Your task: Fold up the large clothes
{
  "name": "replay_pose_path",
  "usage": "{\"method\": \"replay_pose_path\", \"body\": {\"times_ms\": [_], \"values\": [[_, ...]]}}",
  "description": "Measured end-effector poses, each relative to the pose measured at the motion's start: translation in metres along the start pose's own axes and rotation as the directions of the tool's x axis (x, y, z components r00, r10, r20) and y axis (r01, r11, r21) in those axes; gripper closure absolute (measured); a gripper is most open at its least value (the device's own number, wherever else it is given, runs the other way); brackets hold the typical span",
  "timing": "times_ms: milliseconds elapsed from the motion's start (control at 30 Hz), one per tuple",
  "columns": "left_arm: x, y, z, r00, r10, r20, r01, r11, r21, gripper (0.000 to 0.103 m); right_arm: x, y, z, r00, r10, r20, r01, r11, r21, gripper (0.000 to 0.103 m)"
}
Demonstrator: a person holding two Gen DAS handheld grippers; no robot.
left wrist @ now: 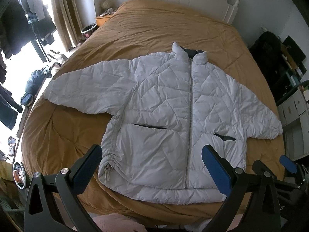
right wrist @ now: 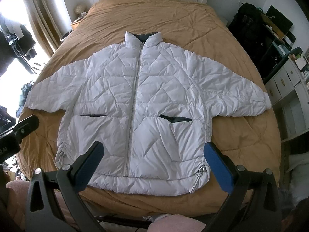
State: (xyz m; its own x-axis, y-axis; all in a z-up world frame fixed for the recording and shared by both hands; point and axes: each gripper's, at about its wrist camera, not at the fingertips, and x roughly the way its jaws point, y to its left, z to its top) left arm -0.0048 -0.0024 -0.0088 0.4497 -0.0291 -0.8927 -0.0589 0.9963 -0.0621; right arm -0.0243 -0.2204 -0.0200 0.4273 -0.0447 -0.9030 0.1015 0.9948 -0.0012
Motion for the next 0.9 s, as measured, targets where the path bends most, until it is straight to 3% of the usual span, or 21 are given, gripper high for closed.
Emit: {"method": "replay_pose_path", "body": {"times_ms": [900], "values": [[0.0040, 0.0075, 0.0002, 1.000, -0.001, -0.012, 0.001, 1.000, -0.007, 0.000, -0.0003, 0.0007, -0.0003, 1.000, -0.006, -0.004, 0.006, 1.000, -0.002, 0.000]]}}
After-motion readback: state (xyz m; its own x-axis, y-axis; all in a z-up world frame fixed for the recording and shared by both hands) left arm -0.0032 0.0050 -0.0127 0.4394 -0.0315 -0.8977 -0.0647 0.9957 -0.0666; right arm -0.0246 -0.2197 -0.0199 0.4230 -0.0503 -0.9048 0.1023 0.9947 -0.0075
